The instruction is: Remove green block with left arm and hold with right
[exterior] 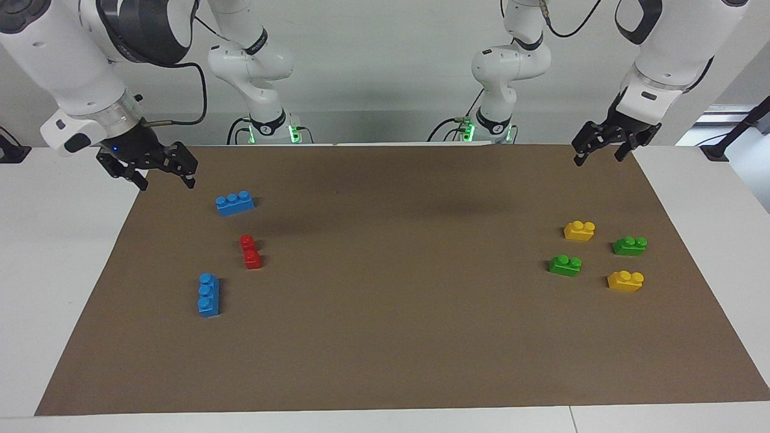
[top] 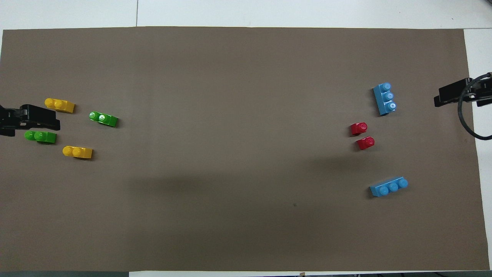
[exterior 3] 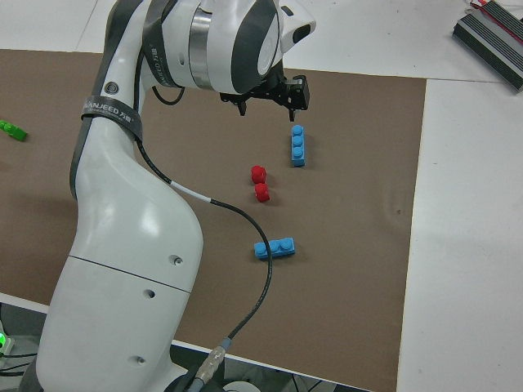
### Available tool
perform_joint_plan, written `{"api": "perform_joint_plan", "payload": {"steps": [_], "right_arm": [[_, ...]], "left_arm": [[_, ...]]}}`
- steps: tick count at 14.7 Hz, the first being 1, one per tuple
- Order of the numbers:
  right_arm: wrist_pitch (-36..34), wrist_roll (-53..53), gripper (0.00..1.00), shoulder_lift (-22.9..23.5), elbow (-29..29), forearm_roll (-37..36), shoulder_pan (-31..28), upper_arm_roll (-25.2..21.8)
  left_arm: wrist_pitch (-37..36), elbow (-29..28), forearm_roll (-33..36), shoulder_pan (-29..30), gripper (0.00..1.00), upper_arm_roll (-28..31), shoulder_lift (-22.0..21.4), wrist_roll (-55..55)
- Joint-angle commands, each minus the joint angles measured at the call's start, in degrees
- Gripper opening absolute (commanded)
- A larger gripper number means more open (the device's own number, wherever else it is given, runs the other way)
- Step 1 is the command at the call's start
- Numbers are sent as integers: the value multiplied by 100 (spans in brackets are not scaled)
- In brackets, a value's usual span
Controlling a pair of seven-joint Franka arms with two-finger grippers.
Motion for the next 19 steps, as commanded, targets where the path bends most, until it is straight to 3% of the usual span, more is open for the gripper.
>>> {"api": "perform_joint_plan", "payload": {"steps": [1,19], "right_arm": [[-156,133,100,78,209,-185,20,18],[-165,300,100,104,183,-194,12,0]], "left_arm": [[-217,163,99,-100,100,66,59,66],[-287,155,46,-91,100,31,24,48]]}}
